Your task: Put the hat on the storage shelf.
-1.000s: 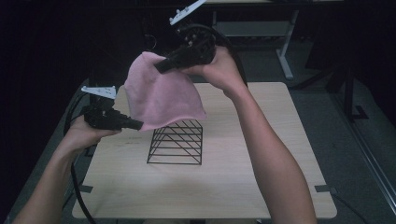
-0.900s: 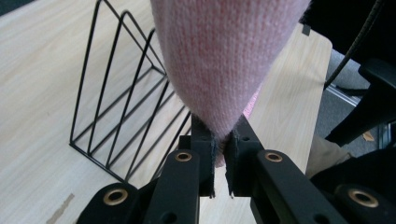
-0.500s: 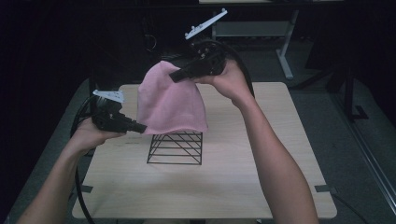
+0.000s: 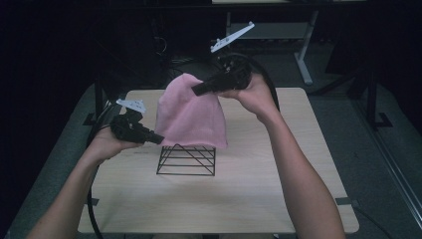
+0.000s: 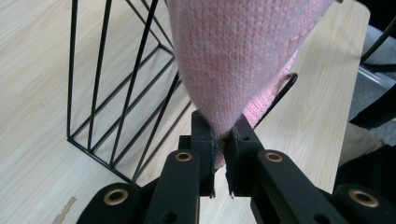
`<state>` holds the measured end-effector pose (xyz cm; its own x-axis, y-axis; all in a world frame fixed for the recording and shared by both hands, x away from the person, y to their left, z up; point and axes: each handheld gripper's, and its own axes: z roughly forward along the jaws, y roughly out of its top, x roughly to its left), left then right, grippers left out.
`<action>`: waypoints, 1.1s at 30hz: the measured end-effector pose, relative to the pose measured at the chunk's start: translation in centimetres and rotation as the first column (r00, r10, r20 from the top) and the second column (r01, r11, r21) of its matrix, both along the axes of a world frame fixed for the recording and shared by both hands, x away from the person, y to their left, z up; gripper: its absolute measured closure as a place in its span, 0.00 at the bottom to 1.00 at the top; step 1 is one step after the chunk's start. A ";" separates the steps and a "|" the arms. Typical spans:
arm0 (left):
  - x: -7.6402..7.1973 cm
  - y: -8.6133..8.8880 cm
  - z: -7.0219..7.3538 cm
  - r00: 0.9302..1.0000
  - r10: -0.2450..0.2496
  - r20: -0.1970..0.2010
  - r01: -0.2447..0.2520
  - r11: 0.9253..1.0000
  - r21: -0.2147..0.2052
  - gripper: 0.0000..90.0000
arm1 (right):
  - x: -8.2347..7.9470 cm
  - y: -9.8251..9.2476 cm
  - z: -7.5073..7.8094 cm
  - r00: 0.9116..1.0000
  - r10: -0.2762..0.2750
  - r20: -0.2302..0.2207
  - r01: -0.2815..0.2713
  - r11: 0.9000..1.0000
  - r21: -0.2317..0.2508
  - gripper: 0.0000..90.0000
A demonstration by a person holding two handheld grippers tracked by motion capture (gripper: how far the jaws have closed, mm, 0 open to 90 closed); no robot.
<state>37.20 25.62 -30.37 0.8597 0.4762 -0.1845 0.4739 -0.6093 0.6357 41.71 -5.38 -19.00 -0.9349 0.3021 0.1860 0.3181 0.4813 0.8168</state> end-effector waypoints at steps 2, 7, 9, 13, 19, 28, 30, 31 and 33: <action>-0.1 0.0 0.0 1.000 0.003 0.006 -0.003 1.000 0.020 0.93 | -0.1 0.0 -0.2 1.000 0.004 0.001 -0.004 1.000 -0.002 0.86; -0.4 0.4 -0.3 1.000 0.010 0.011 -0.011 0.999 0.039 0.93 | -0.4 0.6 -0.6 1.000 0.027 -0.003 -0.027 1.000 -0.001 0.86; -0.4 0.5 -0.5 1.000 0.015 0.006 -0.015 0.999 0.038 0.93 | -0.5 0.7 -0.6 1.000 0.029 -0.009 -0.029 1.000 -0.002 0.86; -0.6 1.1 -1.2 1.000 0.030 0.003 -0.030 0.999 0.043 0.93 | -0.8 1.2 -1.3 0.998 0.056 -0.010 -0.056 0.998 -0.010 0.86; -0.8 1.5 -1.9 0.999 0.032 0.001 -0.032 0.998 0.052 0.93 | -0.7 1.6 -2.1 0.997 0.079 -0.027 -0.079 0.997 -0.016 0.85; -1.1 1.6 -3.5 0.999 0.044 -0.013 -0.043 0.996 0.083 0.92 | -0.6 2.2 -3.7 0.993 0.101 -0.060 -0.102 0.995 -0.017 0.84; -1.2 1.5 -3.7 0.999 0.043 -0.011 -0.042 0.994 0.100 0.92 | -0.5 2.3 -4.1 0.992 0.103 -0.067 -0.104 0.994 -0.015 0.84; -1.2 1.5 -3.8 0.999 0.042 -0.007 -0.041 0.993 0.111 0.92 | -0.5 2.3 -4.2 0.992 0.103 -0.074 -0.104 0.994 -0.015 0.84; -1.1 1.3 -4.0 0.999 0.041 -0.007 -0.040 0.991 0.129 0.92 | -0.6 2.4 -4.6 0.991 0.109 -0.078 -0.111 0.994 -0.019 0.83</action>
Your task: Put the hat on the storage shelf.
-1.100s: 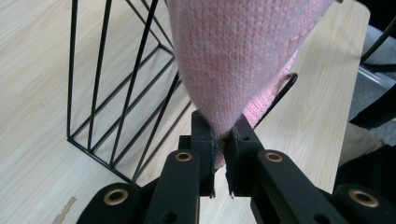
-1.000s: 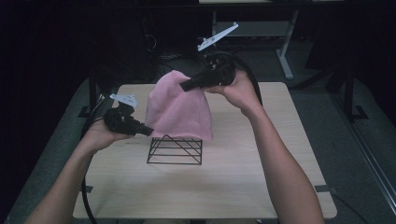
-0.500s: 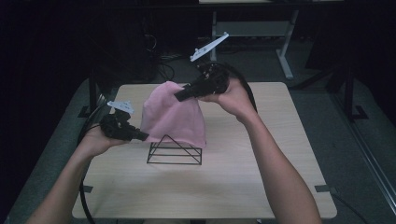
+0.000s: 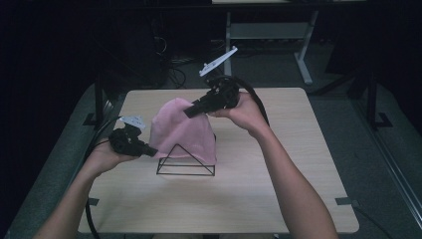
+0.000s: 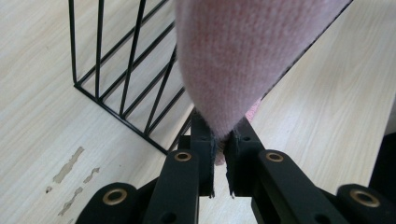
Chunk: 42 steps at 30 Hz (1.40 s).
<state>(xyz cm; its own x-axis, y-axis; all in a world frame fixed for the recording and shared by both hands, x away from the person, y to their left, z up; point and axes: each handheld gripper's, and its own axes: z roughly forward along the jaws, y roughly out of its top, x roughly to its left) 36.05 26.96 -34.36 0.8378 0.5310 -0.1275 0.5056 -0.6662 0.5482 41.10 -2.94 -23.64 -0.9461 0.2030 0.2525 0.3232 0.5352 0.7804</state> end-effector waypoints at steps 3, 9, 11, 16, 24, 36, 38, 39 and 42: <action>0.0 -0.1 -0.2 1.000 -0.001 -0.002 0.001 1.000 0.008 0.92 | -0.2 0.1 -0.4 1.000 0.013 -0.002 -0.013 1.000 0.001 0.83; 0.0 0.3 -1.5 1.000 0.004 -0.024 -0.003 1.000 0.013 0.92 | -0.4 0.3 -1.2 0.999 0.031 -0.011 -0.031 0.999 -0.012 0.83; 0.0 0.2 -1.6 1.000 -0.001 -0.025 0.001 1.000 0.016 0.92 | -0.4 0.5 -1.6 0.999 0.033 -0.021 -0.033 0.999 -0.019 0.83; 0.0 0.0 -2.2 0.999 -0.011 -0.035 0.012 0.999 0.033 0.92 | -0.3 0.6 -2.4 0.999 0.043 -0.031 -0.044 0.999 -0.021 0.83; 0.0 0.2 -3.1 0.999 -0.004 -0.042 0.005 0.999 0.042 0.92 | -0.6 0.7 -3.3 0.997 0.056 -0.052 -0.057 0.998 -0.029 0.82; -0.3 0.0 -4.6 0.999 -0.001 -0.055 0.005 0.997 0.071 0.92 | -1.3 0.8 -4.9 0.994 0.083 -0.070 -0.086 0.995 -0.046 0.81; -0.2 0.0 -4.7 0.999 -0.004 -0.054 0.009 0.997 0.082 0.92 | -1.4 0.8 -5.1 0.994 0.087 -0.068 -0.091 0.994 -0.053 0.81; -0.2 -0.1 -4.9 0.999 -0.001 -0.052 0.006 0.996 0.084 0.92 | -1.5 0.8 -5.2 0.994 0.084 -0.070 -0.088 0.994 -0.058 0.81; -0.1 -0.1 -5.2 0.998 -0.002 -0.057 0.007 0.996 0.092 0.92 | -1.5 0.8 -5.4 0.994 0.077 -0.077 -0.082 0.995 -0.065 0.77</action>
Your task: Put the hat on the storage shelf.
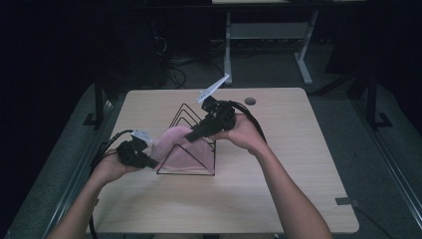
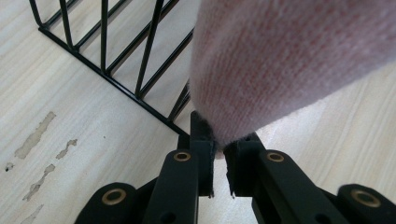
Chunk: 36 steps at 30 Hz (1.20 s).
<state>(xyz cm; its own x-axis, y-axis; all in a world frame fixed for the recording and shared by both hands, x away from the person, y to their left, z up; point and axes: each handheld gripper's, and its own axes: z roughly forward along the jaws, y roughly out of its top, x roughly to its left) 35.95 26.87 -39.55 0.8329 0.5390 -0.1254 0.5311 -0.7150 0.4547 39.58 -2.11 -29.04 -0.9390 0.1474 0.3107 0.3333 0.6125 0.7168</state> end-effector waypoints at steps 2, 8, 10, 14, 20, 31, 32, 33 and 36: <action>0.0 0.0 -0.2 1.000 -0.002 -0.002 0.002 1.000 0.002 0.92 | 0.0 0.0 -0.1 1.000 0.001 0.011 -0.001 1.000 -0.007 0.76; 0.2 -0.2 -0.9 1.000 -0.004 -0.013 0.004 1.000 0.024 0.91 | -0.2 0.0 0.0 1.000 -0.005 0.020 0.006 1.000 -0.003 0.81; 0.2 -0.2 -1.0 1.000 -0.004 -0.014 0.005 1.000 0.028 0.88 | -0.3 0.1 0.0 1.000 -0.006 0.023 0.006 1.000 -0.001 0.86; 0.2 0.3 -0.8 0.999 -0.013 -0.036 0.012 1.000 -0.022 0.84 | -0.3 0.6 -0.3 0.999 0.000 0.051 0.001 1.000 -0.019 0.91; 0.2 0.5 -0.6 1.000 -0.012 -0.023 0.011 1.000 -0.027 0.91 | -0.4 1.1 -0.5 0.999 -0.001 0.051 0.002 1.000 -0.030 0.92; 0.4 -0.2 -1.5 0.999 -0.029 -0.016 0.029 0.999 0.030 0.94 | -0.4 1.2 -1.4 1.000 0.002 0.030 -0.001 0.999 -0.034 0.92; 0.4 -0.2 -1.6 0.999 -0.029 -0.015 0.029 0.999 0.033 0.94 | -0.5 1.2 -1.5 1.000 -0.001 0.029 0.002 0.999 -0.035 0.92; 0.4 -0.2 -1.6 1.000 -0.024 -0.015 0.024 0.999 0.032 0.94 | -0.5 1.3 -1.5 1.000 -0.006 0.017 0.006 0.999 -0.037 0.92; 0.4 -0.2 -1.6 1.000 -0.025 -0.016 0.025 0.999 0.034 0.94 | -0.6 1.3 -1.7 1.000 -0.001 0.030 0.002 0.999 -0.032 0.91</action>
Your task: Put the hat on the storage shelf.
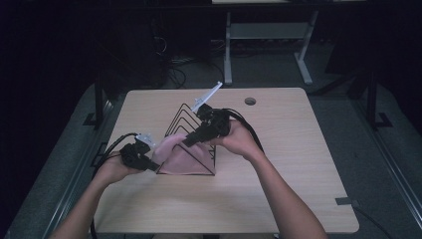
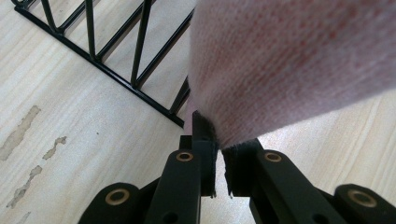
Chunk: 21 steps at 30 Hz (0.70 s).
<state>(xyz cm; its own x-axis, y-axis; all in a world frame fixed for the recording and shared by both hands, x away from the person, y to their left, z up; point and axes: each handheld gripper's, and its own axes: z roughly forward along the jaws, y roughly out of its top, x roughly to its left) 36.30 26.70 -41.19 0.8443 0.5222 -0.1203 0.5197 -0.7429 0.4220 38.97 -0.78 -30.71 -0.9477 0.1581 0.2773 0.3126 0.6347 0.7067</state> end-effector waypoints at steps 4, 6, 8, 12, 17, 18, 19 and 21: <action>0.0 0.1 -0.1 1.000 -0.007 0.004 0.007 1.000 -0.001 0.94 | 0.0 -0.1 0.0 1.000 -0.003 0.003 0.003 1.000 0.007 0.91; 0.0 0.1 -0.2 1.000 -0.007 0.002 0.007 1.000 0.011 0.94 | -0.1 -0.2 -0.1 1.000 -0.006 0.008 0.006 1.000 0.002 0.92; 0.0 0.1 -0.2 1.000 -0.008 0.002 0.008 1.000 0.012 0.94 | 0.0 -0.3 -0.2 1.000 -0.009 0.005 0.009 1.000 0.003 0.92; 0.1 0.1 -0.4 1.000 -0.008 -0.003 0.008 1.000 0.015 0.94 | -0.1 -0.3 -0.4 1.000 -0.009 -0.016 0.009 1.000 0.001 0.92; 0.1 0.2 -0.4 1.000 -0.005 -0.002 0.005 1.000 0.012 0.94 | -0.2 -0.3 -0.8 1.000 -0.006 -0.021 0.006 1.000 -0.004 0.91; 0.1 0.2 -0.3 1.000 -0.007 -0.001 0.007 1.000 0.012 0.94 | -0.2 -0.3 -0.8 1.000 -0.007 -0.022 0.007 1.000 0.001 0.91; 0.1 0.2 -0.2 1.000 -0.003 0.000 0.003 1.000 0.009 0.93 | -0.1 -0.4 -0.9 1.000 -0.004 -0.020 0.004 1.000 0.006 0.91; 0.0 0.3 -0.1 1.000 0.002 0.003 -0.002 1.000 0.000 0.92 | -0.2 -0.6 -0.7 1.000 -0.008 -0.025 0.008 1.000 0.018 0.88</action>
<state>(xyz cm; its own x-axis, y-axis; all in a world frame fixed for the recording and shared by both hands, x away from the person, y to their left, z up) 36.29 27.05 -41.26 0.8437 0.5237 -0.1181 0.5198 -0.7421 0.4231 38.80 -1.34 -31.43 -0.9391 0.1601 0.3041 0.3354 0.6192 0.7100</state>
